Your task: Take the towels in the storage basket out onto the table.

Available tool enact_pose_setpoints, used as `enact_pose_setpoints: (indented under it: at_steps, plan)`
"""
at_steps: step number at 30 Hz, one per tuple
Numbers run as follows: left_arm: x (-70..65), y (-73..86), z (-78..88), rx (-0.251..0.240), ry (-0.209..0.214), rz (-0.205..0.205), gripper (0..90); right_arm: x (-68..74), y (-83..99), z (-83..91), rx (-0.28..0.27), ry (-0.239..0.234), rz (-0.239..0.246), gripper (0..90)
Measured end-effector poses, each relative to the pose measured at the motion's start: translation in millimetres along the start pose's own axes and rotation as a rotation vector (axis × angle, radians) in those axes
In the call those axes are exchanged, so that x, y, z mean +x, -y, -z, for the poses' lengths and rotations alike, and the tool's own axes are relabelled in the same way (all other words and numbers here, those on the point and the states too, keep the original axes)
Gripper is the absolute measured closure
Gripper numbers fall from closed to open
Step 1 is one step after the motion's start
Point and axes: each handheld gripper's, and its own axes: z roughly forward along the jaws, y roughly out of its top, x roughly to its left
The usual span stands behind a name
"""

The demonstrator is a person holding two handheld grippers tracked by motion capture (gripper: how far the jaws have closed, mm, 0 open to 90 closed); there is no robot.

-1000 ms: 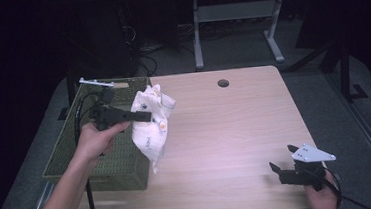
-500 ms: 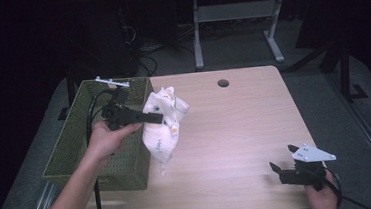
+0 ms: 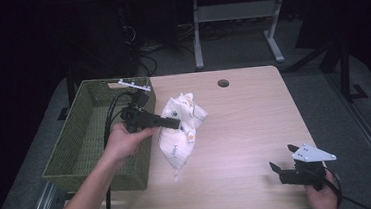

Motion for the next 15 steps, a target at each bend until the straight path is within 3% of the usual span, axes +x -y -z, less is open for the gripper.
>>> enact_pose_setpoints:
  at_steps: [10,15]
  plan:
    - [2.2,-5.0,-24.0,0.01,0.016,0.003,72.5,0.9,-0.7,-1.3,0.004,-0.002,0.0,13.7]
    - [-0.5,-10.3,-39.4,0.028,0.022,-0.017,72.5,1.5,-1.1,-0.6,0.004,-0.003,0.004,13.7]
